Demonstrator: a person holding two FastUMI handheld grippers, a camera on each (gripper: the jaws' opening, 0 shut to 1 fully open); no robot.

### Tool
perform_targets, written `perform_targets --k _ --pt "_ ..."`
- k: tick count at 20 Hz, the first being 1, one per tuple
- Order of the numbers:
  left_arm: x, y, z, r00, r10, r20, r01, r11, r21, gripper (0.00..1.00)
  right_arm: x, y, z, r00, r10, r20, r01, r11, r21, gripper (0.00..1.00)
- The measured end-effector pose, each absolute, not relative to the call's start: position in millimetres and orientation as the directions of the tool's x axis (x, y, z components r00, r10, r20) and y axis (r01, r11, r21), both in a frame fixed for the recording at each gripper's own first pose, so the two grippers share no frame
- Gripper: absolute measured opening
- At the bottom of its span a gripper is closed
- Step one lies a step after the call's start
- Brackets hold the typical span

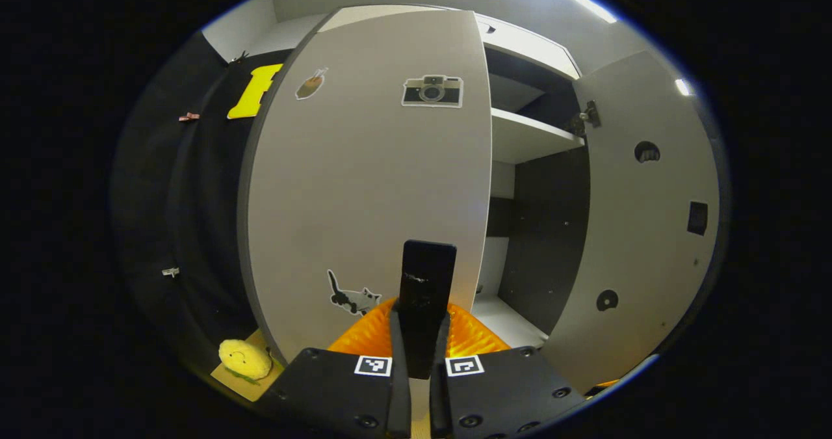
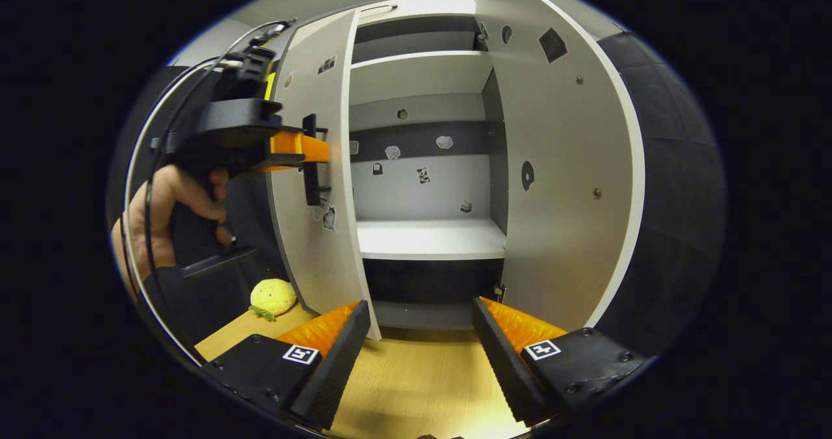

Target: Open the right door of the double-door shoe cabinet with the right hand, and open the left door with the left hand.

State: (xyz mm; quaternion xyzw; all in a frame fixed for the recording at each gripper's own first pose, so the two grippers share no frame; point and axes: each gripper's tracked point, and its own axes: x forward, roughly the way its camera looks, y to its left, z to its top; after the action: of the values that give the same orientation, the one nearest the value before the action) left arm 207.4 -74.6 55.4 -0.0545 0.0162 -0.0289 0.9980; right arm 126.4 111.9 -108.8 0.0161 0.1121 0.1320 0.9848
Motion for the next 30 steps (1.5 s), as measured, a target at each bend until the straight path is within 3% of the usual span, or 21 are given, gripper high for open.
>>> perform_targets --k 17,22,26,30 --pt "94 39 56 0.999 -0.033 0.02 0.035 0.989 -0.142 0.17 114 152 -110 0.961 0.184 -0.208 -0.179 0.983 0.042 0.98" --pt "81 86 55 1.0 0.015 0.027 -0.013 0.999 -0.048 0.05 104 176 -112 0.956 0.198 -0.215 -0.198 0.98 0.025 0.98" --pt "78 131 54 0.997 0.075 0.033 -0.071 0.992 -0.103 0.05 98 182 -111 0.954 0.193 -0.23 -0.196 0.981 0.012 0.99" --pt "76 134 53 0.999 0.019 0.035 -0.013 0.985 -0.174 0.05 94 166 -110 0.958 0.154 -0.241 -0.167 0.986 -0.032 0.99"
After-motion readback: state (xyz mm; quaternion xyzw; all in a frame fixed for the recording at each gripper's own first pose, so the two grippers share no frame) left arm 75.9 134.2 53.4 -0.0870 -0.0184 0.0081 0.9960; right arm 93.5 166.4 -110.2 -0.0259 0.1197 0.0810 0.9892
